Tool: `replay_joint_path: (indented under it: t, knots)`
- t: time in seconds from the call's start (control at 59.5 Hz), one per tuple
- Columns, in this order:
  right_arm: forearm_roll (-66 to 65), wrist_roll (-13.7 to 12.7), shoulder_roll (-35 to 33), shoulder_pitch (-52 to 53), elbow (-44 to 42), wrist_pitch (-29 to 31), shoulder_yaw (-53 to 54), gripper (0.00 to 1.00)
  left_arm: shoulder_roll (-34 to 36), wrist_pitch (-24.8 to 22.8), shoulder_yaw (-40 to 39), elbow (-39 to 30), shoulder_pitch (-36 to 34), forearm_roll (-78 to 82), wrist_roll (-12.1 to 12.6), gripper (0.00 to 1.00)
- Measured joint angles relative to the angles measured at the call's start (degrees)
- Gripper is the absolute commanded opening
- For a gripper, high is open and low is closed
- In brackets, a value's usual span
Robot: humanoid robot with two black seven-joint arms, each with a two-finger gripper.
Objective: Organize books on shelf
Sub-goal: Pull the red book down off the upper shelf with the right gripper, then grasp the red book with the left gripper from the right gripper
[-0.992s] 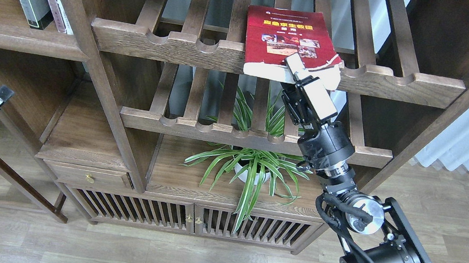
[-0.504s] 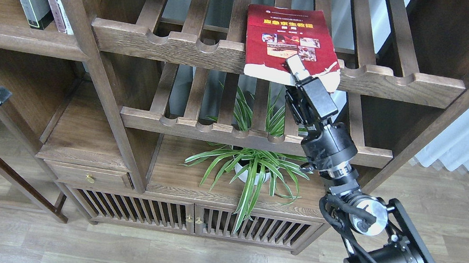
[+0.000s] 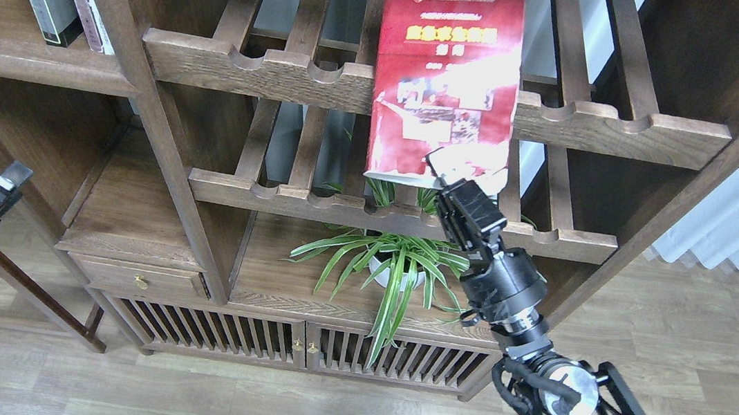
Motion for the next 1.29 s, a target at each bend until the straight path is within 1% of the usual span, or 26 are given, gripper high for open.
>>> replay_joint_path:
  t: [0.084, 0.286, 0.521, 0.605, 0.622, 1.009, 1.11, 1.295]
  knots:
    - [-0.12, 0.00, -0.26, -2.18, 0.00, 0.00, -0.70, 0.04, -0.07, 0.00, 2.26, -0.26, 0.32, -1.00, -0.69, 0.79]
    - [-0.65, -0.02, -0.55, -6.50, -0.05, -0.05, -3.35, 0.04, -0.10, 0.00, 10.17, -0.67, 0.41, -4.64, -3.43, 0.79]
    - [-1.93, -1.41, -0.50, -8.63, -0.50, -0.05, -4.41, 0.04, -1.63, 0.00, 15.76, -0.89, 0.19, -7.22, -4.67, 0.79]
    - [-2.03, -2.42, -0.54, -9.32, -0.91, -0.05, -5.14, 0.04, -2.82, 0.00, 16.95, -0.95, 0.07, -7.43, -4.81, 0.79]
    - [-2.08, -3.38, -0.54, -9.91, -1.58, -0.04, -5.57, 0.04, -3.70, 0.00, 17.91, -0.96, -0.02, -7.47, -4.82, 0.79]
    - [-2.53, -9.60, 0.07, -11.28, -7.17, -0.01, -8.56, 0.05, -7.96, 0.00, 25.56, -1.26, -0.15, -9.27, -5.27, 0.78]
    - [-2.53, -10.89, 0.37, -10.92, -7.68, -0.01, -10.01, 0.05, -8.73, 0.00, 27.39, -1.30, -0.15, -9.79, -6.15, 0.79]
    - [-2.53, -11.81, 0.91, -10.47, -7.93, -0.01, -12.40, 0.05, -9.64, 0.00, 30.84, -1.13, -0.36, -10.00, -8.61, 0.78]
